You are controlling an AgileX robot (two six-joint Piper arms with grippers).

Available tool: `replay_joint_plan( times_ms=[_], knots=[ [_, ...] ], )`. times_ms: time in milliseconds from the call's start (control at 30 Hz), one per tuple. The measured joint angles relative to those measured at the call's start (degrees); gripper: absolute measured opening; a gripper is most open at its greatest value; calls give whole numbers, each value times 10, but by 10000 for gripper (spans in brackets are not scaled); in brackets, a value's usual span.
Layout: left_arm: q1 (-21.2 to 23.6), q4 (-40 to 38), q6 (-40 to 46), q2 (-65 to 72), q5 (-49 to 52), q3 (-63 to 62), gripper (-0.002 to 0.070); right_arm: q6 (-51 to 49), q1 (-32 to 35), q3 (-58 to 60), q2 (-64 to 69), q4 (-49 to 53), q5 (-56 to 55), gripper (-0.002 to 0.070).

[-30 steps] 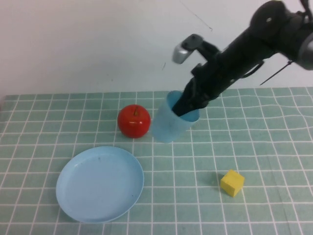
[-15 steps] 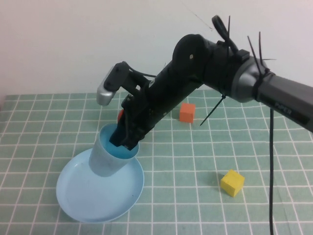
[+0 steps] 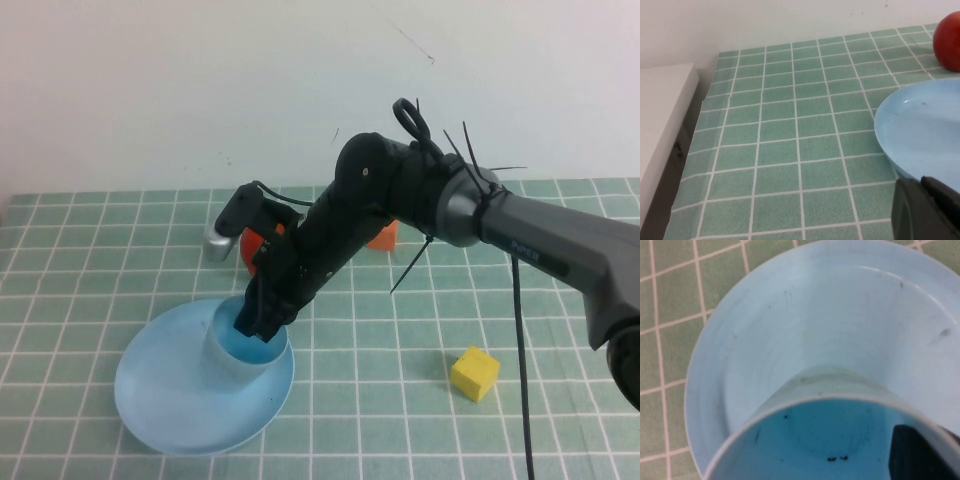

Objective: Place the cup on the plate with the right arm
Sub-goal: Place the cup on the plate

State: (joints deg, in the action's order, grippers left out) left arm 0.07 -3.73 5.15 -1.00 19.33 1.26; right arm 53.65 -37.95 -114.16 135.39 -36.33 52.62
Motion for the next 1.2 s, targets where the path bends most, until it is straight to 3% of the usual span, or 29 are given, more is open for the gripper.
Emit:
replay_joint_plan(
  times_ms=[233, 567, 1000, 1200],
  knots=[
    [0, 0, 0, 0, 0, 0, -3, -20, 0, 0, 16, -5, -9, 189],
    [0, 0, 0, 0, 0, 0, -3, -38, 0, -42, 16, -34, 10, 218],
    [0, 0, 0, 0, 0, 0, -3, -74, 0, -147, 16, -19, 113, 204],
    [0, 0, 0, 0, 0, 0, -3, -114, 0, -215, -3, 87, 176, 55]
  ],
)
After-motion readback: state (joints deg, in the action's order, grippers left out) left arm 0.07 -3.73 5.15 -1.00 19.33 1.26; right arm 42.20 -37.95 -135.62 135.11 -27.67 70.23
